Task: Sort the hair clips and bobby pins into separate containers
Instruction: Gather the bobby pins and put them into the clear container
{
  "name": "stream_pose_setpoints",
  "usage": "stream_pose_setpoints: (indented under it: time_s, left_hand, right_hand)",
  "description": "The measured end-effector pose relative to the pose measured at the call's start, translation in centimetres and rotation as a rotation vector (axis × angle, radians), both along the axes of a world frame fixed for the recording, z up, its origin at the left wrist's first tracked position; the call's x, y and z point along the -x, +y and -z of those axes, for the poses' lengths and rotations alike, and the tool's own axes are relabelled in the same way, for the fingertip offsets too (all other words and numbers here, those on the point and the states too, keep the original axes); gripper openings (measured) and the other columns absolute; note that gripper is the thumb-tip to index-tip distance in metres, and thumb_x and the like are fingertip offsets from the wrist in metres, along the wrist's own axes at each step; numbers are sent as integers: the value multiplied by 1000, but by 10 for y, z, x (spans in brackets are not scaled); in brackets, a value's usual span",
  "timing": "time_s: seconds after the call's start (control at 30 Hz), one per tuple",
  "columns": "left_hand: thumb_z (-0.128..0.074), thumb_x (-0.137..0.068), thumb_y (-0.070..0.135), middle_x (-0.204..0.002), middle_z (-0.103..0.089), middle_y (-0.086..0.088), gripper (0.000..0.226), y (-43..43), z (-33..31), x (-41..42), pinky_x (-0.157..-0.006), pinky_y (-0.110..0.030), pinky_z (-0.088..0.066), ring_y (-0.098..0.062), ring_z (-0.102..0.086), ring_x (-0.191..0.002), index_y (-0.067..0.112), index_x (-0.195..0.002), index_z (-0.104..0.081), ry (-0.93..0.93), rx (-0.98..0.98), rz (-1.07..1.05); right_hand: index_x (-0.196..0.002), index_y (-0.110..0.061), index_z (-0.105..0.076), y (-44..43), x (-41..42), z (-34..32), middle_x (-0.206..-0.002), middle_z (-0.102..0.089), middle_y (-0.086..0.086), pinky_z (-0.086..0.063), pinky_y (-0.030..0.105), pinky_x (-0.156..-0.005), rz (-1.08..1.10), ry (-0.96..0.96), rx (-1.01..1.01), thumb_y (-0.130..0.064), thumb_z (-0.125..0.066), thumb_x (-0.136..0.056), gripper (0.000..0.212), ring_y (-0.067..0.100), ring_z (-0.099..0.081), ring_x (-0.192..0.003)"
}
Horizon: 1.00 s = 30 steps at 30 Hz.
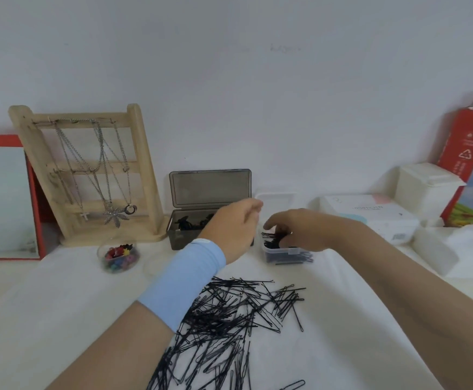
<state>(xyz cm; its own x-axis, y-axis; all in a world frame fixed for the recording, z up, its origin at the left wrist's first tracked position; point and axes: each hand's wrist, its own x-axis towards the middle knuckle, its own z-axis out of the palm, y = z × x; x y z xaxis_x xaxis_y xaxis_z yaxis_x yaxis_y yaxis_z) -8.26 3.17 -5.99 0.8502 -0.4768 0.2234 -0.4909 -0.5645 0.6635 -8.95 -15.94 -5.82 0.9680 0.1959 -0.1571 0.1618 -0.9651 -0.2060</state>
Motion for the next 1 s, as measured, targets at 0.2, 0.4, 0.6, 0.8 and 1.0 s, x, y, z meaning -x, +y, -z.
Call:
stream_pose_setpoints:
  time_s: [0.2,0.4,0.6,0.8,1.0]
  left_hand:
    - [-35,-105,30,-154,-40,8,44,-13,21,-9,-114,-25,-26,-11,-36,-140,28,-149,-39,-102,-322,133]
    - [-26,-105,43,-159,-31,5,52,-30,37,-9,-123,-36,0,-10,-9,-150,20,-151,-36,-334,-778,270]
    - [-37,-103,42,-151,-42,6,44,-31,32,-12,-118,-34,-15,-16,-31,-142,28,-143,-49,-399,-633,240]
    - [-29,-105,35,-137,-52,5,41,-33,30,-14,-113,-36,-26,-17,-36,-138,16,-130,-56,-442,-857,287]
    - [-51,-99,36,-130,-58,8,36,-12,25,-6,-110,-37,-34,-13,-44,-125,25,-132,-57,-375,-424,209]
  right_hand:
    - [-125,-27,-65,-36,10,-10,-107,-69,-16,-50,29,-98,123,-122,-382,-14,-67,-90,37,4,-65,-101]
    - [-103,-35,-74,-37,16,4,-84,-60,-27,-39,14,-72,111,-140,-147,-16,-61,-92,26,2,-58,-82]
    - [-105,-32,-76,-31,21,5,-93,-67,-19,-47,23,-79,98,-137,-156,-21,-54,-93,27,6,-60,-84]
    - [-102,-33,-77,-27,23,11,-77,-66,-19,-35,11,-58,105,-88,-186,-30,-57,-94,22,-4,-52,-59]
    - [-93,-32,-76,-11,38,-15,-83,-66,-21,-36,3,-59,34,-248,-180,-21,-61,-89,19,-11,-53,-66]
